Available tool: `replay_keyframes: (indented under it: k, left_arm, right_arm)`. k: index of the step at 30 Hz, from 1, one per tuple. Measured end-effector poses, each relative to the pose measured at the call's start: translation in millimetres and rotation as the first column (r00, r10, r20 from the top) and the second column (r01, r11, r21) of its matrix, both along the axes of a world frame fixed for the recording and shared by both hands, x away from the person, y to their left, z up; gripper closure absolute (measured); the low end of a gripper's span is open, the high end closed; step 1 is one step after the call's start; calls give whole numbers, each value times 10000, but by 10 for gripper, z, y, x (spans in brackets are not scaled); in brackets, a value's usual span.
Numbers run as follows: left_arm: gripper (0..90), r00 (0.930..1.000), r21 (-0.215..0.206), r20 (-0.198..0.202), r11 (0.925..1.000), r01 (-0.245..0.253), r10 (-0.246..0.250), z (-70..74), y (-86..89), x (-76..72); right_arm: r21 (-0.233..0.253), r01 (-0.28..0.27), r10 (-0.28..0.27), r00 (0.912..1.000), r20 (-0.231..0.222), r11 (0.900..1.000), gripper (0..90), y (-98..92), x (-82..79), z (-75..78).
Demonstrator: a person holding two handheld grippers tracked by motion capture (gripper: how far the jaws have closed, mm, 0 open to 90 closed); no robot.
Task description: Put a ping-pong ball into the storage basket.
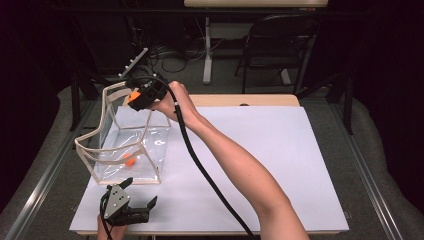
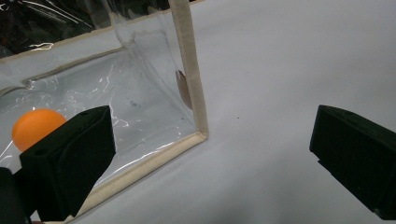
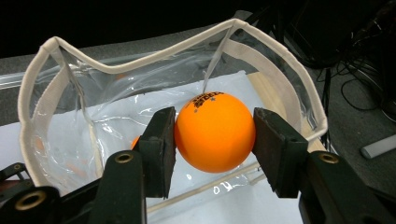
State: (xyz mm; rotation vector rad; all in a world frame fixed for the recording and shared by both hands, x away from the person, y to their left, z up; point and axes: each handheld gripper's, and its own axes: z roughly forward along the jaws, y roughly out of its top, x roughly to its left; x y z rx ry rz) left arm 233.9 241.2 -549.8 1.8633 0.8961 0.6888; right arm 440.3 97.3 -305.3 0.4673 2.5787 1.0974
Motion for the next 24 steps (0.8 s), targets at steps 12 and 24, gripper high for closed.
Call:
replay_keyframes:
  k: [12,24]
  left_arm:
    - [1,10000,-4,4,10000,0,0,-1,-1,1]
    - [1,10000,-4,8,10000,-36,36,0,16,0]
  right_arm:
    - [-40,-303,302,9993,-236,9995,506,167,-58,-90]
    - [-242,-554,544,9978,-373,9982,506,318,-99,-174]
